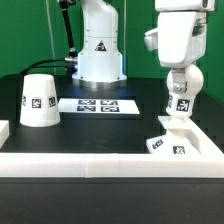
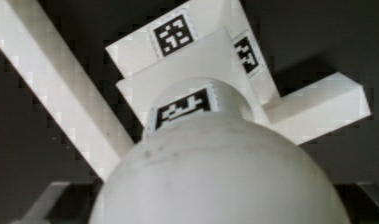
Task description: Assemble lamp
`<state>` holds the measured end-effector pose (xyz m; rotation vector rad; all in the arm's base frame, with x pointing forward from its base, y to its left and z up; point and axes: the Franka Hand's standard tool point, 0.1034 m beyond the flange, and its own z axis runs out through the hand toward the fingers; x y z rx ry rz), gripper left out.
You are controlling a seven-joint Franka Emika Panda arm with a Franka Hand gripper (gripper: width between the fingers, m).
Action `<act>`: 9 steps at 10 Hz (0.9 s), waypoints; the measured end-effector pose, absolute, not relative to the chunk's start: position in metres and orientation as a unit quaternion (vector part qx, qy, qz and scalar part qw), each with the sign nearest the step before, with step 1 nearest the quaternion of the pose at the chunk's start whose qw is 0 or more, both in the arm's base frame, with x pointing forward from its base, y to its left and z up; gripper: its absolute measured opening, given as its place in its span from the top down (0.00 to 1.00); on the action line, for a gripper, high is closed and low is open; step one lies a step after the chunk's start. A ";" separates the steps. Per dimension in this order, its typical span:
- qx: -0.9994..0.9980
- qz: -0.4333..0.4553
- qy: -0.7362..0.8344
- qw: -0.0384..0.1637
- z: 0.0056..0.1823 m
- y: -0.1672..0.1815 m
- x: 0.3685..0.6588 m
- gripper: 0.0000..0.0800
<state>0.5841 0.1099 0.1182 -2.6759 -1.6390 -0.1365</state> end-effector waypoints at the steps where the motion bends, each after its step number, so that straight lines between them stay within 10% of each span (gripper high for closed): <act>1: -0.852 -0.043 -0.522 0.000 0.118 0.110 0.584 0.28; 9: -0.969 -0.028 -0.242 0.041 0.117 0.099 0.581 0.28</act>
Offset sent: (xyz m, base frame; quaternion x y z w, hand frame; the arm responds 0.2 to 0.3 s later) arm 0.0000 0.0000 0.0000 0.0000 0.0000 0.0000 1.0000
